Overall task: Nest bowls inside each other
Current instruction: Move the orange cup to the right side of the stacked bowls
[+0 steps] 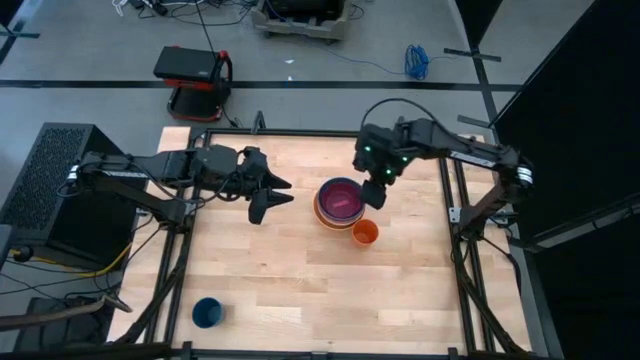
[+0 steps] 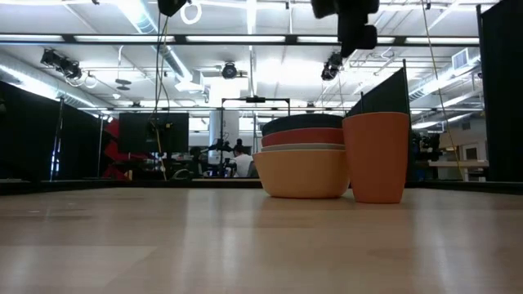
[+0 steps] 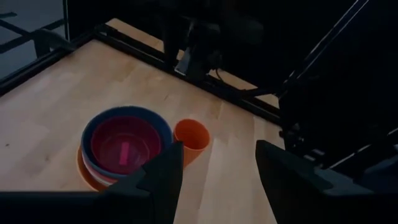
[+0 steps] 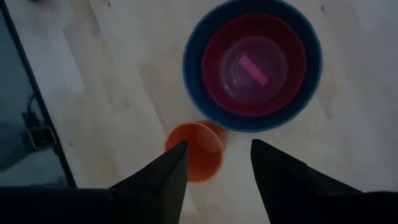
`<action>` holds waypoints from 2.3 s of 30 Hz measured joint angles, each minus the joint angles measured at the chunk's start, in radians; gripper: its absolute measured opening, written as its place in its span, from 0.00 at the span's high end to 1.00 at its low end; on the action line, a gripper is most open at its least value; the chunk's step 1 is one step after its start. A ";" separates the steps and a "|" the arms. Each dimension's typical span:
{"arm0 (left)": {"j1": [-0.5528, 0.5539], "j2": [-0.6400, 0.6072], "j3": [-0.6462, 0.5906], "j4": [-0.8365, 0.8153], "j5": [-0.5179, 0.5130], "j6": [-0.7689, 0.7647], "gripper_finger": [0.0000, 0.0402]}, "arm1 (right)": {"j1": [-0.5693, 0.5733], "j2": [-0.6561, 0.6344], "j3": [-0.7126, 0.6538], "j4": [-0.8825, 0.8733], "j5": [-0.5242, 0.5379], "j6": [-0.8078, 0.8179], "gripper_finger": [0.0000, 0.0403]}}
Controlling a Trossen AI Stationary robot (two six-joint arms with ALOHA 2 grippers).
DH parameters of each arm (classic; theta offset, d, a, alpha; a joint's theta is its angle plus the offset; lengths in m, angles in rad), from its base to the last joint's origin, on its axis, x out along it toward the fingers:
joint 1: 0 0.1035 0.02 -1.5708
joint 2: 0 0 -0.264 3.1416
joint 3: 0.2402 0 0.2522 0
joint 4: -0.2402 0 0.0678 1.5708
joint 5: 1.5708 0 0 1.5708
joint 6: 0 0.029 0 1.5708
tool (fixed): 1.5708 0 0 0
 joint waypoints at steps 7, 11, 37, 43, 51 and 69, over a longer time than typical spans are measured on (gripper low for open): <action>0.000 0.000 0.000 -0.005 0.008 0.009 0.53 | 0.076 -0.124 -0.207 0.182 0.016 0.180 0.61; 0.000 0.000 0.000 -0.008 0.013 0.013 0.53 | 0.119 -0.195 -0.325 0.285 0.025 0.283 0.61; 0.000 0.000 0.000 -0.012 0.039 -0.002 0.53 | 0.195 -0.298 -0.674 0.500 0.018 0.482 0.55; 0.000 0.000 0.000 -0.012 0.040 -0.003 0.53 | 0.189 -0.293 -0.711 0.541 0.008 0.484 0.56; 0.000 0.000 0.000 -0.011 0.041 -0.007 0.53 | 0.174 -0.257 -0.735 0.566 0.003 0.464 0.57; 0.000 0.000 0.000 -0.012 0.041 -0.006 0.53 | 0.186 -0.206 -0.738 0.573 -0.061 0.455 0.54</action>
